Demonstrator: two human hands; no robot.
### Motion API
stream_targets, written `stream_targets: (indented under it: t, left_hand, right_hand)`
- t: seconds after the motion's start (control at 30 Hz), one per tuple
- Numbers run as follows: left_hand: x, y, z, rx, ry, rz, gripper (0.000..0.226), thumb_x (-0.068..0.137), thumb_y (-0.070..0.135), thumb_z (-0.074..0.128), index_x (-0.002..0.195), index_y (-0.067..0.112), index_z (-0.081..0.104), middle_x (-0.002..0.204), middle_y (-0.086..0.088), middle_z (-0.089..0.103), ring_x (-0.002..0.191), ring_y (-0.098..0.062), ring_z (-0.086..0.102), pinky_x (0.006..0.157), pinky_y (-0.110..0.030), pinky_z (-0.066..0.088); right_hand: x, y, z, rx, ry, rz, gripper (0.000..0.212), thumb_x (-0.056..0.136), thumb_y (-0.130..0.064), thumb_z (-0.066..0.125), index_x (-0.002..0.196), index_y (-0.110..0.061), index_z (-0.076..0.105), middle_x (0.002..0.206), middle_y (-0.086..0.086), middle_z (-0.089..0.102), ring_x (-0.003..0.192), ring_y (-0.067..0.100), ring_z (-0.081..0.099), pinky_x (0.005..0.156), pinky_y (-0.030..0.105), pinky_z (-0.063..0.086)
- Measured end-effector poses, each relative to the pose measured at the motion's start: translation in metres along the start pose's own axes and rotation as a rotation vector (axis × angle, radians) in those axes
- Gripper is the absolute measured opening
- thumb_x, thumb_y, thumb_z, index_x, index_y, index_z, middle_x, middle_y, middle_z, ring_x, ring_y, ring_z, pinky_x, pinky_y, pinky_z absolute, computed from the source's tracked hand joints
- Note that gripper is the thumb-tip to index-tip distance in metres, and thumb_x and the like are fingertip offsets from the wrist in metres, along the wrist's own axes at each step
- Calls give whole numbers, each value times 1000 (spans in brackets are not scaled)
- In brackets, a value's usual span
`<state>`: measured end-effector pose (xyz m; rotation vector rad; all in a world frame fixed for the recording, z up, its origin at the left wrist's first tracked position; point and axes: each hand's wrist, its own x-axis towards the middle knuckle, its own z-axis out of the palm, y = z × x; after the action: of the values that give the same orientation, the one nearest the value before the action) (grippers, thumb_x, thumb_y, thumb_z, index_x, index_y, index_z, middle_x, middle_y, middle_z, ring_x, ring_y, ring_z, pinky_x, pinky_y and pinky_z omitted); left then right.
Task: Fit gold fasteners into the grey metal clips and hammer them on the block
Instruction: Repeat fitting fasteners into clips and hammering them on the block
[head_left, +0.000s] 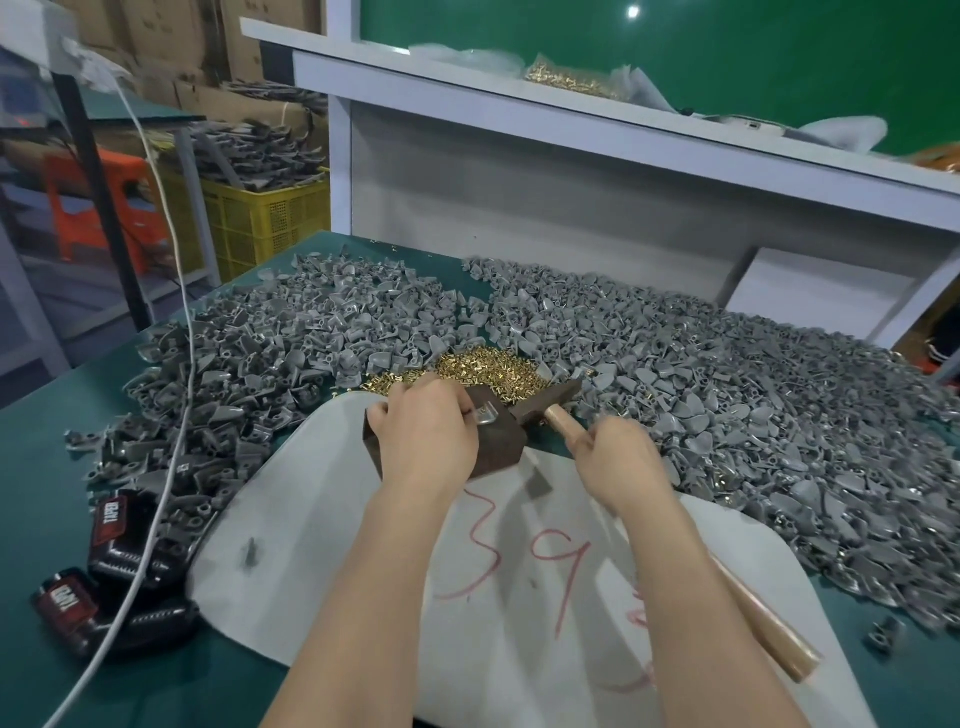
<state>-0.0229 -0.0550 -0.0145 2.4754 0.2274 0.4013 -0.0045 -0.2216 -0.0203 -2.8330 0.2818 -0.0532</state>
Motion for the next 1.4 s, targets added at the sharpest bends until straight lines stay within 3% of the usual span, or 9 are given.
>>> stream_targets:
  t: [0.13,0.27,0.47,0.53,0.67,0.73,0.83,1.07,1.4]
  left_hand:
    - [1,-1,1,1,1,1,16,92,20,55,95,27,70,107,4,61,110,-25,45,87,-37,29]
    - [1,-1,2,-8,3,-4,17,92,20,55,95,27,70,106,4,61,111,-24,45,86,-36,29]
    - [1,-1,2,2,6,1,15,93,23,56,96,26,70,105,3,61,109,-25,44,81,-35,24]
    - [1,-1,2,1,-2,7,14,92,23,56,95,26,70,105,3,60,108,-26,44,80,-35,24]
    - [2,-1,1,-5,-23,16,15,91,21,56,94,27,69,106,4,61,110,-26,44,83,-36,28]
    - [1,-1,2,-8,-20,22,14,90,21,56,92,27,68,106,4,61,110,-25,44,84,-36,30]
    - [1,-1,2,-7,-12,31,13,89,21,56,92,27,68,105,4,62,109,-26,45,84,-36,31]
    - [1,-2,2,13,-22,28,10,90,27,56,90,25,66,103,0,64,109,-30,47,78,-35,27]
    - [0,-2,1,-84,-38,53,12,87,16,56,91,16,67,98,-7,68,99,-32,59,82,-37,48]
  right_hand:
    - [-3,-1,-14,170,49,-25,48,96,-52,38,102,-5,48,98,17,61,89,33,62,74,41,48]
    - [-13,-8,-25,269,44,-119,24,96,-36,49,107,-15,48,102,10,64,92,31,62,80,42,51]
    - [-19,-16,-28,274,240,-255,24,95,-33,50,112,-18,56,90,3,60,78,23,51,68,31,38]
    - [-20,-23,-23,265,202,-249,27,91,-33,57,111,-16,50,89,0,54,80,22,49,68,31,37]
    - [-14,-33,-17,312,133,-224,29,82,-28,67,71,-14,45,62,-2,45,62,22,45,49,28,26]
    - [-11,-37,-17,397,112,-222,32,77,-29,73,63,-13,49,55,-2,45,53,18,42,47,27,24]
    - [-8,-48,-16,473,51,-255,30,75,-26,75,59,-15,51,62,4,58,57,18,46,51,27,30]
    - [-2,-63,-6,330,43,-271,24,76,-21,69,60,-17,51,59,0,50,63,26,52,57,30,40]
    - [3,-61,0,340,16,-273,33,75,-15,67,53,-18,44,51,-4,42,50,16,40,46,26,26]
